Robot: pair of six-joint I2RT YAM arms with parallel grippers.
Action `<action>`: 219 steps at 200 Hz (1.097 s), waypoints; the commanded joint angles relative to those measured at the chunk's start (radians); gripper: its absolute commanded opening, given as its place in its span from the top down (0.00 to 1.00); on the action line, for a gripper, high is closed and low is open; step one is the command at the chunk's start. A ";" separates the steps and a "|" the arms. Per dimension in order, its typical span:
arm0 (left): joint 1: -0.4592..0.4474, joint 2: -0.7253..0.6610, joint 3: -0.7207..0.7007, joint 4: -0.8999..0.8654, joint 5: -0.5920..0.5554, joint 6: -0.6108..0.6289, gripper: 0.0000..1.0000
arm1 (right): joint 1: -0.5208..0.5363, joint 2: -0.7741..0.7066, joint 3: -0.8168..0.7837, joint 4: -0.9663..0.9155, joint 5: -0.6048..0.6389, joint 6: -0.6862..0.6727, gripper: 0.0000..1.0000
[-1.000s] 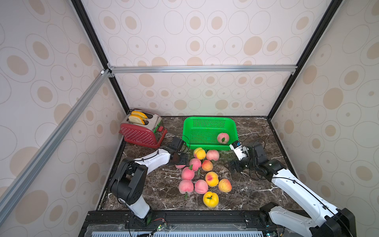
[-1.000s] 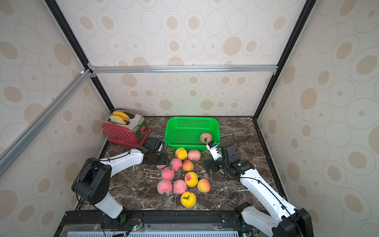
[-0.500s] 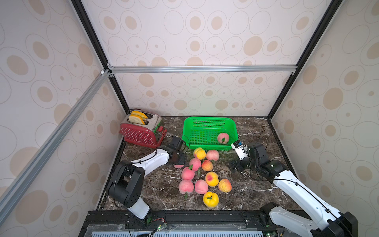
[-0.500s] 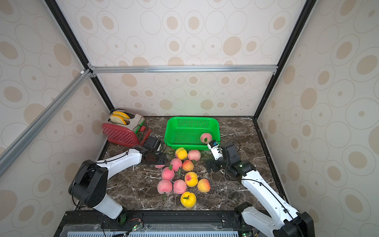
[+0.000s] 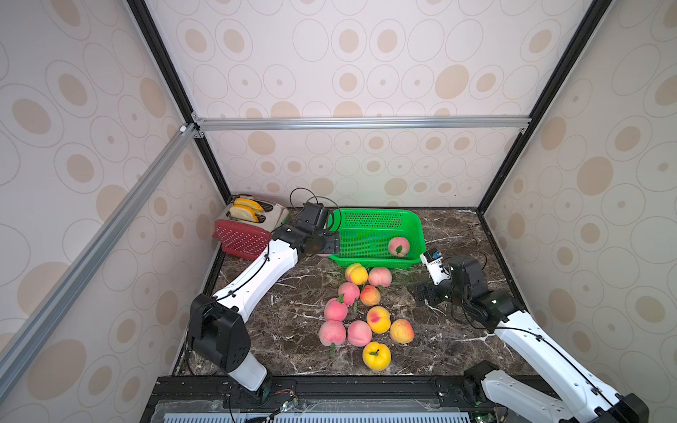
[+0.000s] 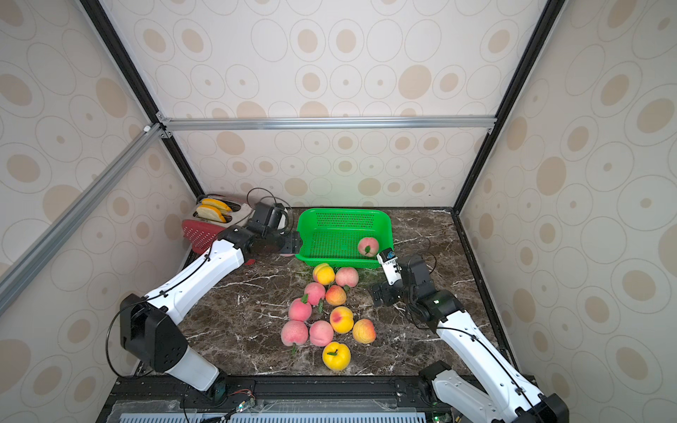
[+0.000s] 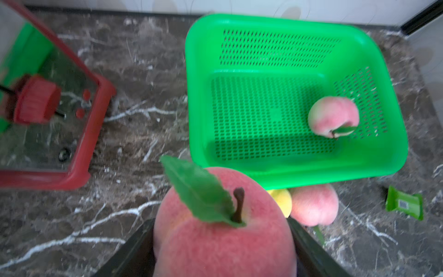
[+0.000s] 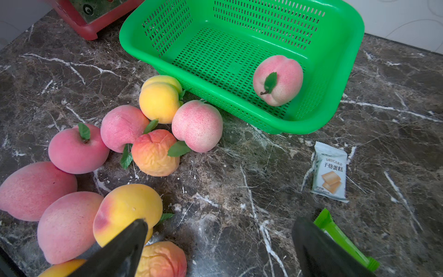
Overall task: Put the peaches into the basket
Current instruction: Pick up the peach from the center of the board, then place the peach in the basket.
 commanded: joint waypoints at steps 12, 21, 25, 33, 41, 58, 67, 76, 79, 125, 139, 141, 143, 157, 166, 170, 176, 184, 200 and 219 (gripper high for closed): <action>-0.008 0.158 0.203 -0.069 -0.009 0.043 0.33 | 0.002 0.000 0.027 -0.017 0.029 0.016 0.00; -0.010 0.209 0.259 -0.075 -0.005 0.046 0.33 | 0.002 0.002 0.027 -0.016 0.028 0.016 0.00; -0.010 0.233 0.282 -0.077 -0.001 0.047 0.33 | 0.002 0.003 0.027 -0.016 0.029 0.018 0.00; -0.012 0.280 0.328 -0.081 -0.002 0.053 0.32 | 0.002 0.002 0.027 -0.016 0.029 0.018 0.00; -0.015 0.326 0.374 -0.088 -0.009 0.059 0.32 | 0.002 -0.002 0.026 -0.015 0.032 0.018 0.00; -0.017 0.417 0.456 -0.091 -0.016 0.063 0.32 | 0.002 -0.014 0.023 -0.021 0.035 0.021 0.00; -0.016 0.461 0.500 -0.097 -0.010 0.060 0.31 | 0.003 -0.018 0.024 -0.026 0.036 0.020 0.00; -0.017 0.498 0.542 -0.103 -0.003 0.060 0.31 | 0.002 -0.021 0.026 -0.033 0.041 0.020 0.00; -0.017 0.509 0.552 -0.104 -0.002 0.059 0.31 | 0.002 -0.023 0.027 -0.035 0.041 0.019 0.00; -0.040 0.632 0.627 -0.106 0.008 0.047 0.29 | 0.002 -0.030 0.015 -0.034 0.064 0.013 0.00; -0.047 0.648 0.620 -0.102 -0.003 0.042 0.28 | 0.002 -0.032 0.012 -0.033 0.063 0.015 0.00; -0.049 0.651 0.619 -0.102 -0.005 0.042 0.28 | 0.003 -0.032 0.011 -0.034 0.062 0.016 0.00; -0.050 0.653 0.619 -0.103 -0.007 0.042 0.28 | 0.002 -0.032 0.012 -0.034 0.060 0.016 0.00; -0.058 0.668 0.621 -0.102 -0.021 0.048 0.27 | 0.002 -0.032 0.009 -0.034 0.057 0.019 0.00; -0.062 0.677 0.622 -0.102 -0.026 0.051 0.27 | 0.002 -0.032 0.009 -0.033 0.058 0.021 0.00; -0.062 0.680 0.622 -0.102 -0.025 0.051 0.27 | 0.003 -0.033 0.008 -0.034 0.058 0.021 0.00; -0.062 0.685 0.623 -0.102 -0.025 0.052 0.27 | 0.003 -0.034 0.007 -0.033 0.060 0.021 0.00; -0.062 0.692 0.623 -0.102 -0.024 0.051 0.27 | 0.003 -0.035 0.004 -0.032 0.060 0.021 0.00; -0.062 0.705 0.624 -0.101 -0.025 0.054 0.27 | 0.002 -0.036 0.005 -0.030 0.058 0.021 0.00; -0.063 0.714 0.622 -0.108 -0.036 0.060 0.27 | 0.003 -0.041 0.005 -0.026 0.057 0.021 0.00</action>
